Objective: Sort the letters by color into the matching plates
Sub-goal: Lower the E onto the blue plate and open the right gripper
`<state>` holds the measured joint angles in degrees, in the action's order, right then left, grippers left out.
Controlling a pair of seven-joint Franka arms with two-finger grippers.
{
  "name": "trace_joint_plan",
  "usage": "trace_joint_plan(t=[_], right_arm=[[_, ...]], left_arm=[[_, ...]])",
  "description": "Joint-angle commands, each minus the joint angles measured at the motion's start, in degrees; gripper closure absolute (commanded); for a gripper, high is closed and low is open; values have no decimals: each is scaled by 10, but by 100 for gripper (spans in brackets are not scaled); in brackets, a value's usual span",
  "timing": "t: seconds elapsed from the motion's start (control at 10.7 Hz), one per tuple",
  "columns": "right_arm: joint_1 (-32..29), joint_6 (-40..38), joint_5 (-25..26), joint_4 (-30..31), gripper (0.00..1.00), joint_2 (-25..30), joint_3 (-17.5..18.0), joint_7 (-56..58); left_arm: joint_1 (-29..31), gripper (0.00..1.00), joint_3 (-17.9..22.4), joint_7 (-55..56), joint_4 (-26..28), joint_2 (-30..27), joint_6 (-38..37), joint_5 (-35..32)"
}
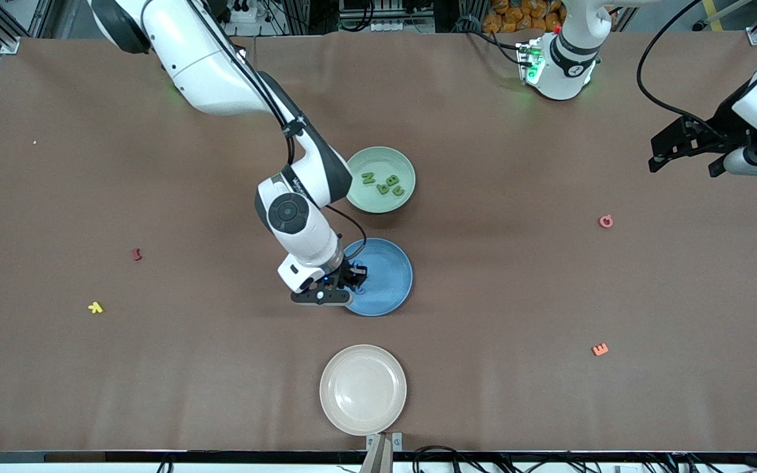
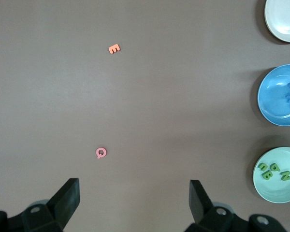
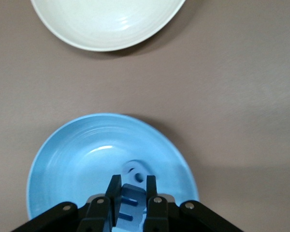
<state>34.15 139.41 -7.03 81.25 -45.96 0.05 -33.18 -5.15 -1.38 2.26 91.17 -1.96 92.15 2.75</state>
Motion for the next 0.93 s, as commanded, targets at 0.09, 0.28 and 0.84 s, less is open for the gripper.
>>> trace_joint_plan(t=[0.09, 0.28, 0.84], right_arm=[[1, -4, -6, -36, 0, -21, 10, -24], [-3, -6, -3, -36, 0, -19, 7, -19], [-94, -76, -2, -29, 0, 3, -15, 138]], left_arm=[[0, 0, -1, -13, -11, 3, -12, -6], [0, 0, -2, -14, -10, 1, -13, -4], [0, 0, -3, -15, -7, 3, -16, -4]])
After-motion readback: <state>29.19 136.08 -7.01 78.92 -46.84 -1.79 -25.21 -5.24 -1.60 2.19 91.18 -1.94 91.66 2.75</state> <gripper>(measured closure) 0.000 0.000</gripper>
